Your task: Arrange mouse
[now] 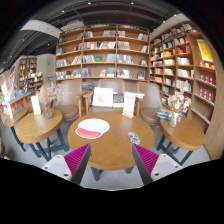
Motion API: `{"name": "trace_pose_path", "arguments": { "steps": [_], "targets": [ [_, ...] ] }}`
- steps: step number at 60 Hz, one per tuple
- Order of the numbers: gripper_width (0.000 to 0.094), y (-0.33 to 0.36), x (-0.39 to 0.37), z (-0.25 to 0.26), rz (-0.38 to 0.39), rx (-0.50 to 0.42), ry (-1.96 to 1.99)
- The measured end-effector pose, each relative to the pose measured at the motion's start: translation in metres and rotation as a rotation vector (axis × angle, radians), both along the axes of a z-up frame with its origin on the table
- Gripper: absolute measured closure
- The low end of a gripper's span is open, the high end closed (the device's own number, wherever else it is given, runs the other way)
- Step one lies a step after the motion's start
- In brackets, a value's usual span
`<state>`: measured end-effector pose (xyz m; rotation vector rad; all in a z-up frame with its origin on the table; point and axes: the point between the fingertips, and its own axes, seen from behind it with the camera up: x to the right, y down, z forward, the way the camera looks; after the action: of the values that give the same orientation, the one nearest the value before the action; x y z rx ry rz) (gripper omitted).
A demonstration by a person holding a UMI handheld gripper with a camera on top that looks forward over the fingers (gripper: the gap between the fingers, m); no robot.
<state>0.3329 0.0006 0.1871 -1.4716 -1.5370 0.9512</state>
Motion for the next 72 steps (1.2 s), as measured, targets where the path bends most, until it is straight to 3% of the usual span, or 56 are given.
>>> {"name": "trace_pose_path", "arguments": {
  "steps": [14, 72],
  "targets": [
    [0.0079, 0.065, -0.008, -0.027, -0.083, 0.006, -0.025],
    [0.0083, 0.138, -0.197, -0.177, -0.089, -0.038, -0.166]
  ]
}}
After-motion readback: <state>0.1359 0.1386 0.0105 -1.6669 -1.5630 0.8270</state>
